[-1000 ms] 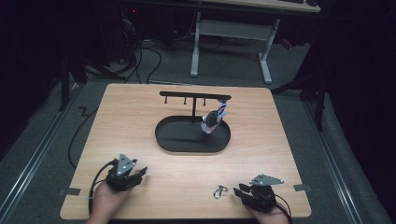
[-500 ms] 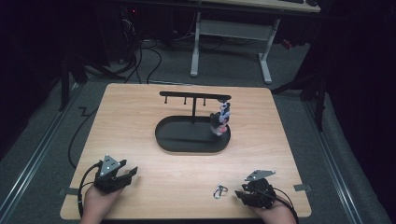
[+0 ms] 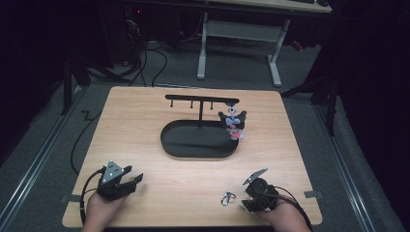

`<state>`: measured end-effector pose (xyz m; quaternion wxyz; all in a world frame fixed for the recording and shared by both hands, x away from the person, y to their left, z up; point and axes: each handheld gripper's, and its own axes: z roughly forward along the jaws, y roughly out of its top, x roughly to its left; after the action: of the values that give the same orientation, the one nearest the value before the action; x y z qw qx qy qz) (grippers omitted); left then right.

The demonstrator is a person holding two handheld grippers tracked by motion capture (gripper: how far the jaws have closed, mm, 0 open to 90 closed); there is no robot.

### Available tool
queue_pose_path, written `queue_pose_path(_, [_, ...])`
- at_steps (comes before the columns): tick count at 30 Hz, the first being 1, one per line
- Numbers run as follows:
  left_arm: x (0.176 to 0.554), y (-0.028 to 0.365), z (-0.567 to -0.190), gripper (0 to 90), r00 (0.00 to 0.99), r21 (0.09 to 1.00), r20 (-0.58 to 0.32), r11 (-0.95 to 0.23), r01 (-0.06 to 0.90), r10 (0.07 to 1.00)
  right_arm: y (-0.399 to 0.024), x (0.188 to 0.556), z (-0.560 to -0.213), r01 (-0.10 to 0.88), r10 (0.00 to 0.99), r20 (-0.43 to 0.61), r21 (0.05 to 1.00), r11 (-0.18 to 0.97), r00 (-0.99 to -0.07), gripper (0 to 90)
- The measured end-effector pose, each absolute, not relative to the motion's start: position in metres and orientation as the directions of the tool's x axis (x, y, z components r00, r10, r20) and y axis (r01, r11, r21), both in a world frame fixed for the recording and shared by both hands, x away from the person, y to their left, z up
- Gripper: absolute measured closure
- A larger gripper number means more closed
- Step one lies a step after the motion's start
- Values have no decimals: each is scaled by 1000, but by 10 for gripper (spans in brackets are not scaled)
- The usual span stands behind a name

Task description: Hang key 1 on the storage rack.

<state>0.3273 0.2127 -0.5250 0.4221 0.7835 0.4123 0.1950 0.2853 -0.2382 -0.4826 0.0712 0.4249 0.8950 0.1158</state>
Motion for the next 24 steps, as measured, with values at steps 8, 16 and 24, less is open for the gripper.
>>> queue_pose_path(8, [327,211,-525,440,595,819,-40,-314,479,802,-229,290,-482,724,744,-52,198,661,-666,565])
queue_pose_path(16, [327,211,-525,439,602,817,-41,-320,480,798,-203,297,-479,666,683,-59,175,725,-728,556])
queue_pose_path(24, [328,212,-526,438,606,815,-43,-323,481,794,-193,303,-482,647,666,-68,180,741,-743,624])
